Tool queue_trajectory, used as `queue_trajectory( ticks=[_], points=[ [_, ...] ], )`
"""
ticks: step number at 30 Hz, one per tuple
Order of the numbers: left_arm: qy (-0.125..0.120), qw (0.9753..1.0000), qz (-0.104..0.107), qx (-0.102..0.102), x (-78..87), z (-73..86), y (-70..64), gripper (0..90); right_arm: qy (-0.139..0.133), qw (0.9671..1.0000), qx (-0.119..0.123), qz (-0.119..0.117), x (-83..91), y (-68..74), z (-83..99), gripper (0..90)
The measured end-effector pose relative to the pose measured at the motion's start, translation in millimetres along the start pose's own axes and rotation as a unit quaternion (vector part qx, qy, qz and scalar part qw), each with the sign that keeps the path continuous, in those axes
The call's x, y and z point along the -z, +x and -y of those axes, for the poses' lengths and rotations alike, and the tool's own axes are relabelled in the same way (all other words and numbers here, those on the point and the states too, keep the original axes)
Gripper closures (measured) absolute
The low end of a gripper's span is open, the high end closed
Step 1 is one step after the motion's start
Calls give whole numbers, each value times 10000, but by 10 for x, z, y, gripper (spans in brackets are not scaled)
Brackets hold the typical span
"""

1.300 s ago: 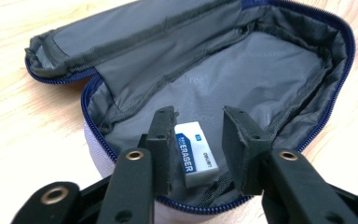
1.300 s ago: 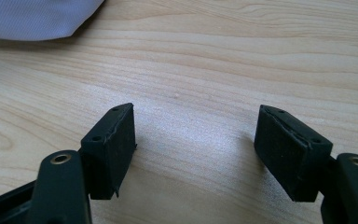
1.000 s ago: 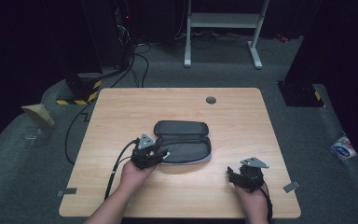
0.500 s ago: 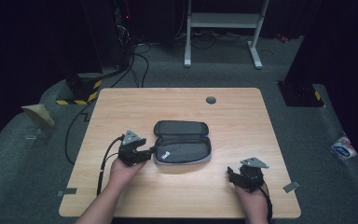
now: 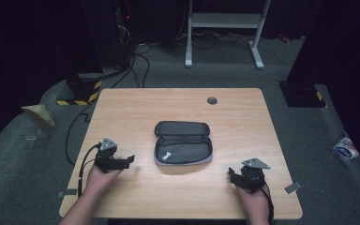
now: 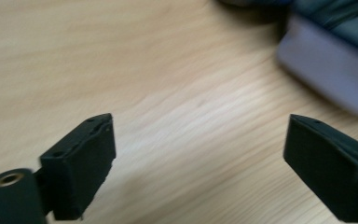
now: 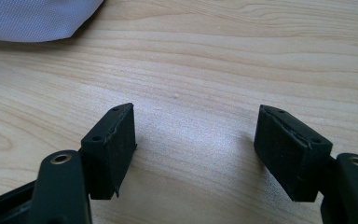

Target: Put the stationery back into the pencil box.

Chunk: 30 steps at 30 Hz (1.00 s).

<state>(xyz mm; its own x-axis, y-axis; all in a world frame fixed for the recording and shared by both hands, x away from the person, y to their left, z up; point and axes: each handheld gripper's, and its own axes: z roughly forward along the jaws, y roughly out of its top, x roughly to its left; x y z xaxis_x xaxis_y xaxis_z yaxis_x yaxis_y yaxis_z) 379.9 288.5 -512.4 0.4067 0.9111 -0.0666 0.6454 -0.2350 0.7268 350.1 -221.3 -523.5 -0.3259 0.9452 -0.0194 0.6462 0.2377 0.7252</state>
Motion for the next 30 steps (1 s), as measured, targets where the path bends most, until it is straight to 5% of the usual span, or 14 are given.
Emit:
queue_trajectory(
  ticks=[5, 9, 12, 19, 30],
  points=[
    [396, 9987, -258, -182, -8, 179, 70, 2, -1, 10000, -1, 2, 0, 0, 0, 287],
    [317, 9987, -263, -283, 102, 297, 87, 0, -1, 10000, -3, 2, 0, 0, 0, 288],
    [118, 9991, -410, -84, 155, 390, 101, 6, -5, 10000, -15, 17, -1, 2, 0, 288],
    [91, 9983, -582, 37, 135, 368, 77, 34, -6, 10000, -33, 33, -2, 2, -1, 290],
    [77, 9984, -566, 27, 143, 375, 76, 42, -17, 10000, -42, 35, -4, 2, -3, 297]
  ],
)
